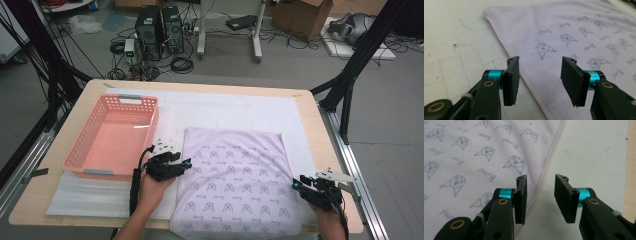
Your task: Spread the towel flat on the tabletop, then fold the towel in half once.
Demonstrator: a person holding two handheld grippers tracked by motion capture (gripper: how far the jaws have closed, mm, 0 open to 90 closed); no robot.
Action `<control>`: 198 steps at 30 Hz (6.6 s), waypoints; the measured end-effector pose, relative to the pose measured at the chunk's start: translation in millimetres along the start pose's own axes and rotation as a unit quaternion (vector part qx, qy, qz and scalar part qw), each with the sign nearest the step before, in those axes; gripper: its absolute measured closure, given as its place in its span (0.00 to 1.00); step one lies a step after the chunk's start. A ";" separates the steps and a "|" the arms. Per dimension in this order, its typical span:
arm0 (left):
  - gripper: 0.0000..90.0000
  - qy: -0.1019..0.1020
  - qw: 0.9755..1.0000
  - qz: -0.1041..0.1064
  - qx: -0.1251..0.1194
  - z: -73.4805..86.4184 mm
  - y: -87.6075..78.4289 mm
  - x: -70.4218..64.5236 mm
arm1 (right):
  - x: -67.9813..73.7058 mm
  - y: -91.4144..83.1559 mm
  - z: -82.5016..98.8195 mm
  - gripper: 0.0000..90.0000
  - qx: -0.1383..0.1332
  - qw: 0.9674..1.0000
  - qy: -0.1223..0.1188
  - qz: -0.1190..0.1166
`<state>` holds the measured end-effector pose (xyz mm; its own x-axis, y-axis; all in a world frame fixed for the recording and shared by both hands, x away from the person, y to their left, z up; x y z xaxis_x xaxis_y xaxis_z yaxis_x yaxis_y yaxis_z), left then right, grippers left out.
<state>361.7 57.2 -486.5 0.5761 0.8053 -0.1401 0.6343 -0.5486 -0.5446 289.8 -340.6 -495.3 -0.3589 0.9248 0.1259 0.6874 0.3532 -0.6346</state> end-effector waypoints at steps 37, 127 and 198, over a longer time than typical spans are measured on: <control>0.28 -0.005 0.993 0.076 -0.085 -2.9 -13.7 -11.0 | 19.0 16.8 -5.0 0.90 0.023 0.998 -0.056 0.001; 0.97 -0.032 0.998 -0.040 -0.018 -42.8 29.1 26.1 | -32.1 59.4 -73.2 0.99 -0.003 0.999 0.037 0.037; 0.95 0.010 1.000 0.019 0.022 17.5 -6.7 -4.7 | 6.1 34.7 -25.8 0.97 0.053 0.999 0.005 0.001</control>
<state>345.7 61.1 -496.7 0.6104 0.7786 -0.1452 0.5879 -0.5683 -0.5757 327.8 -319.0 -496.9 -0.3502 0.9274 0.1315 0.6182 0.3343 -0.7114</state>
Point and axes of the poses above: each handheld gripper's, and its own axes: y roughly forward along the jaws, z roughly out of its underside, x roughly to its left, the point moved 8 cm from there along y, roughly forward along the jaws, and after that the axes turned 3 degrees about y, right-handed, at the moved point
